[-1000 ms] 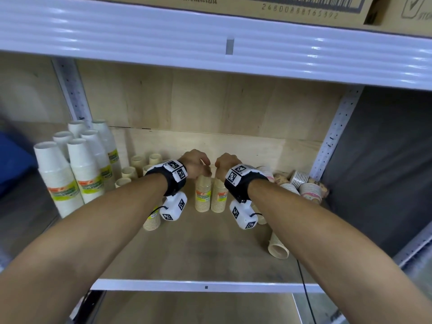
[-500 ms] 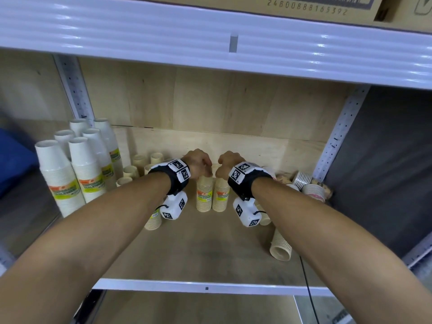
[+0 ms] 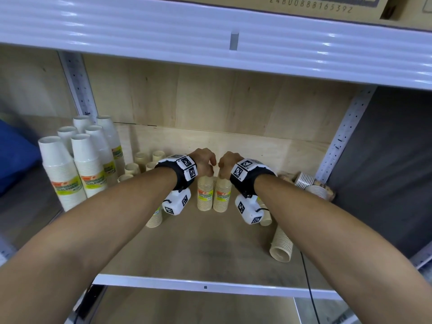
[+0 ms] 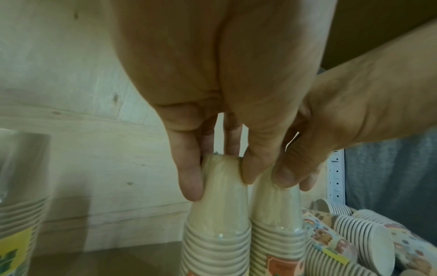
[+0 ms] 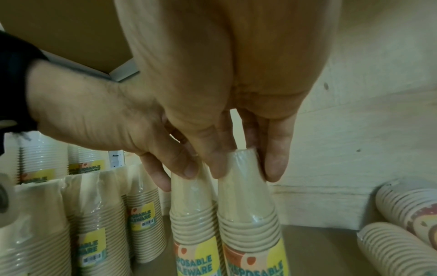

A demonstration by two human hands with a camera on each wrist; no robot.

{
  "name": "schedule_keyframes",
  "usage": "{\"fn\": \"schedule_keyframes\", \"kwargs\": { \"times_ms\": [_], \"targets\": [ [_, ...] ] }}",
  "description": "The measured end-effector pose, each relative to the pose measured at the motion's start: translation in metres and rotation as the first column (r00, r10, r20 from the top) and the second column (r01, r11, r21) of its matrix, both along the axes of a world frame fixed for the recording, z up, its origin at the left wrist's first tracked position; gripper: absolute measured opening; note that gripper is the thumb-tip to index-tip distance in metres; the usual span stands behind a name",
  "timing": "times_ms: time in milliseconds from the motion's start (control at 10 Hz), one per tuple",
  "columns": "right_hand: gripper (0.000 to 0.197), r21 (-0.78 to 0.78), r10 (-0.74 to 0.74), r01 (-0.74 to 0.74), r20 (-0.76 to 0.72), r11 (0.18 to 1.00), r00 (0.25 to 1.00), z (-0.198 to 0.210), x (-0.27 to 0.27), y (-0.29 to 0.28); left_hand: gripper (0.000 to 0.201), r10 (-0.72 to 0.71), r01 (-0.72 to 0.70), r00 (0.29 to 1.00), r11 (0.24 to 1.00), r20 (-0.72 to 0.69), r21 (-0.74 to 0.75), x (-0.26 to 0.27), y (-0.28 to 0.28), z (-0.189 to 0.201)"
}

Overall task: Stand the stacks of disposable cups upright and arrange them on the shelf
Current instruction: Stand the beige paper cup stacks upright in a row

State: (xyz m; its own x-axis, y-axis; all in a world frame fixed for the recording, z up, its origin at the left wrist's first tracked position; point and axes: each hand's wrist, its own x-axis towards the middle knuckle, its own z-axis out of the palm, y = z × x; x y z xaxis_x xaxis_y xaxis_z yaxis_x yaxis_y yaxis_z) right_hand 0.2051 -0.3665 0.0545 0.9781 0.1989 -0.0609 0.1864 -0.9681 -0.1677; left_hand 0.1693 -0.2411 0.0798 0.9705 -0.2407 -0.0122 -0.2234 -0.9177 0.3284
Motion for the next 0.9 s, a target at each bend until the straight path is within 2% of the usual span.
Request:
{"fn": "schedule_keyframes", "kwargs": {
  "times_ms": [100,200,300,500,600,800,900],
  "targets": [
    [0.013,-0.038,0.023,-0.024,-0.028,0.999,0.999,0.001,0.005,0.002,0.037,-0.012,0.014,0.998,0.999,-0.056,0.039,-0.005,0.001,0.009],
    [0.009,-0.037,0.084,-0.085,-0.024,0.996,0.996,0.015,-0.014,0.001,0.031,-0.011,0.015,0.994,0.999,-0.106,0.030,-0.010,0.005,0.017],
    [0.016,-0.018,0.133,-0.135,-0.072,0.991,0.988,0.024,-0.028,-0.006,0.030,0.055,-0.058,0.975,0.998,-0.216,-0.011,-0.021,0.008,0.023],
    [0.022,0.027,0.190,-0.189,-0.241,0.982,0.952,0.052,-0.061,0.017,0.024,0.080,-0.052,0.924,0.995,-0.374,0.085,-0.049,0.019,0.035],
    [0.023,-0.075,0.212,-0.242,-0.287,0.967,0.934,0.053,-0.072,0.036,0.026,0.105,-0.054,0.915,0.989,-0.389,0.138,-0.066,0.032,0.042],
    [0.019,-0.001,0.296,-0.314,-0.333,0.949,0.895,0.058,-0.096,0.074,0.027,0.174,-0.100,0.891,0.976,-0.420,0.192,-0.092,0.066,0.047],
    [0.033,0.067,0.341,-0.339,-0.337,0.939,0.878,0.057,-0.106,0.092,0.023,0.208,-0.119,0.887,0.966,-0.412,0.230,-0.104,0.084,0.049]
  ]
}}
